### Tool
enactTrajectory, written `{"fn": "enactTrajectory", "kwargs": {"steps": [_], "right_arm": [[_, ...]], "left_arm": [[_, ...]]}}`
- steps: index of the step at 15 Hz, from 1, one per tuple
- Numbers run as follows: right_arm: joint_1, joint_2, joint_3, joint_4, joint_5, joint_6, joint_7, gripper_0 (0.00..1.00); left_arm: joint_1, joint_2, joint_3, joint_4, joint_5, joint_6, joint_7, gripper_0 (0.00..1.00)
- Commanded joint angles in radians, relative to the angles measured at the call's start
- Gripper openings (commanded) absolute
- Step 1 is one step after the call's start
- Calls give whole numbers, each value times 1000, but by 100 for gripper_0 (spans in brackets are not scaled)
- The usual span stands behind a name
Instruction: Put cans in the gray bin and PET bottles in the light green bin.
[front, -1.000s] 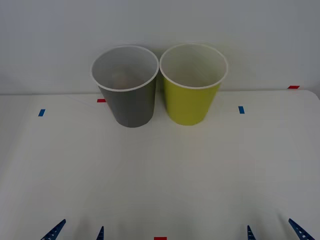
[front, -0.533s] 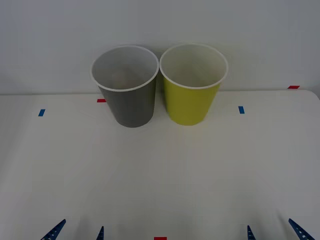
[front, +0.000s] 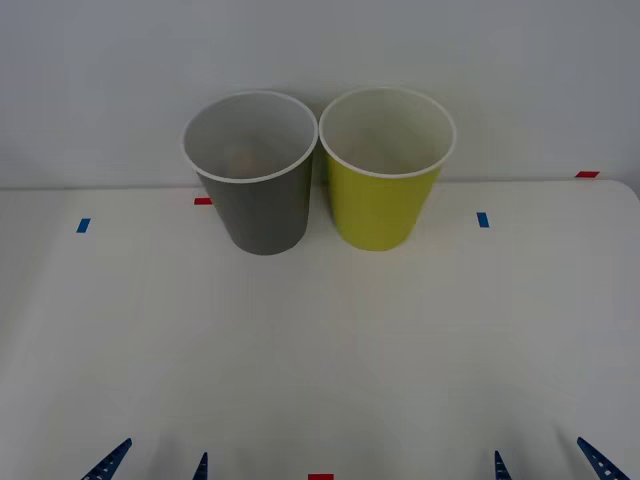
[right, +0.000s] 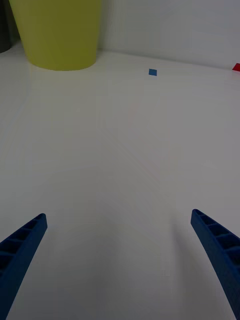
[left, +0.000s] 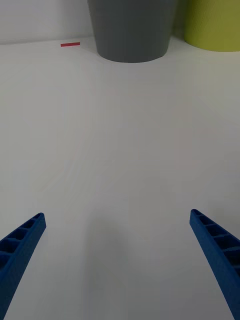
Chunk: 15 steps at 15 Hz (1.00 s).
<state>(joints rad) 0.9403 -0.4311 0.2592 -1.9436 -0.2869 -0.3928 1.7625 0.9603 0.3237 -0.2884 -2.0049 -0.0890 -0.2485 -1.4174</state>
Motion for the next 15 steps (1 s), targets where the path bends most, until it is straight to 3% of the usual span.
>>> {"fn": "enactTrajectory", "kwargs": {"steps": [1,15], "right_arm": [[0,0,0,0,0,0,0,100],[0,0,0,0,0,0,0,100]], "left_arm": [[0,0,0,0,0,0,0,100],[0,0,0,0,0,0,0,100]]}}
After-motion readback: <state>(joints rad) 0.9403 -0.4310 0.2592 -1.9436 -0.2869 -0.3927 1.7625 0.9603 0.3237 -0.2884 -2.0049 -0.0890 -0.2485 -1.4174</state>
